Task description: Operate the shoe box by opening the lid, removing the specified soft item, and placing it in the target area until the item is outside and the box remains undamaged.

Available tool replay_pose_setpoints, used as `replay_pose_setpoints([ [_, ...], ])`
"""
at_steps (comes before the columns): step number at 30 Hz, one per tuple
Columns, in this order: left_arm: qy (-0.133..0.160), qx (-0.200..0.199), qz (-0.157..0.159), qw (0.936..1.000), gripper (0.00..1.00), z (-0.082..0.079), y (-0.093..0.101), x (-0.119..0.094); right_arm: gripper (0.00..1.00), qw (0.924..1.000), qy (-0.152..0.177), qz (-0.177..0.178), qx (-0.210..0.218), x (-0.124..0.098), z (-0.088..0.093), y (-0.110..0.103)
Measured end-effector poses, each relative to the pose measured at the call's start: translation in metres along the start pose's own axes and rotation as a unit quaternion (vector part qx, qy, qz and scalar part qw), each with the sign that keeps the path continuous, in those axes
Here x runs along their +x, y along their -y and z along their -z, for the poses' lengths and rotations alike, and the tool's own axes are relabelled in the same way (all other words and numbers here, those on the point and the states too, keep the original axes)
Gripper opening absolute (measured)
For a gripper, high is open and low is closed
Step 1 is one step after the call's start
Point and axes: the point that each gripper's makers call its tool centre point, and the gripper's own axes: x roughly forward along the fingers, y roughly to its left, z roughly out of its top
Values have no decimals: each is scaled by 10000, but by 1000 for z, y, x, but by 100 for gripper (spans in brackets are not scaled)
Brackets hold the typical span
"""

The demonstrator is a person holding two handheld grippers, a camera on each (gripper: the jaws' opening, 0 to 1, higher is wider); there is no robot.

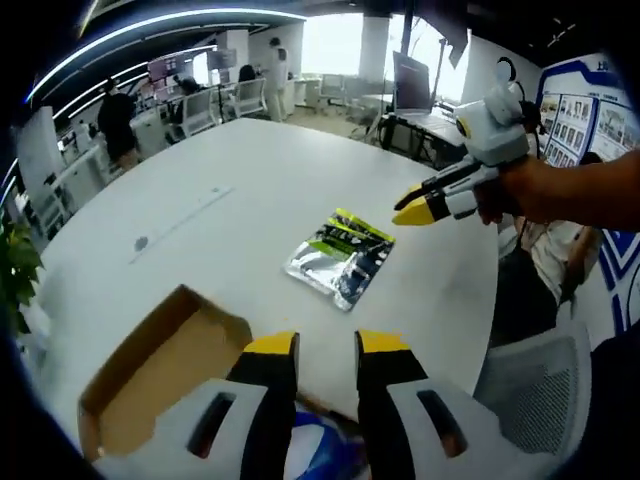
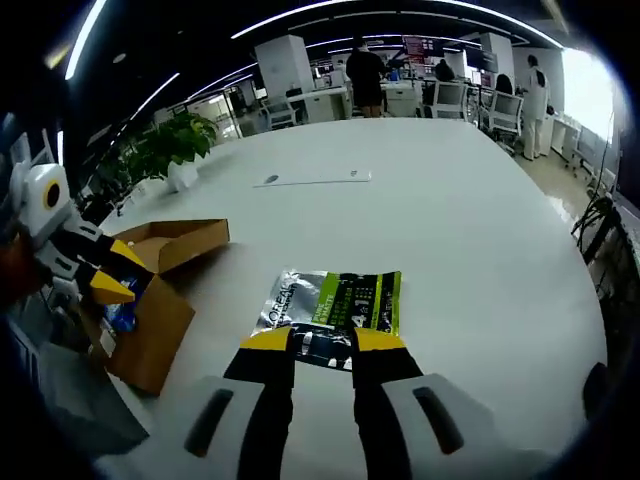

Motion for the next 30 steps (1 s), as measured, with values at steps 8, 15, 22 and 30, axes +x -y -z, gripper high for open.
replay_pose_setpoints([
  [8, 98, -348, -249, 9990, 20, 23, -21, -41, 19, 9999, 58, -42, -135, -16, -5, -40],
  [15, 146, -544, -432, 9975, 20, 47, -36, -74, 19, 9996, 61, -168, -229, -22, -5, -82],
  [22, 96, -747, -620, 9952, 21, 78, -52, -103, 18, 9985, 30, -384, -381, -19, -6, -128],
  [30, 13, -993, -803, 9918, 20, 112, -71, -127, 18, 9960, -40, -672, -587, -8, -6, -179],
])
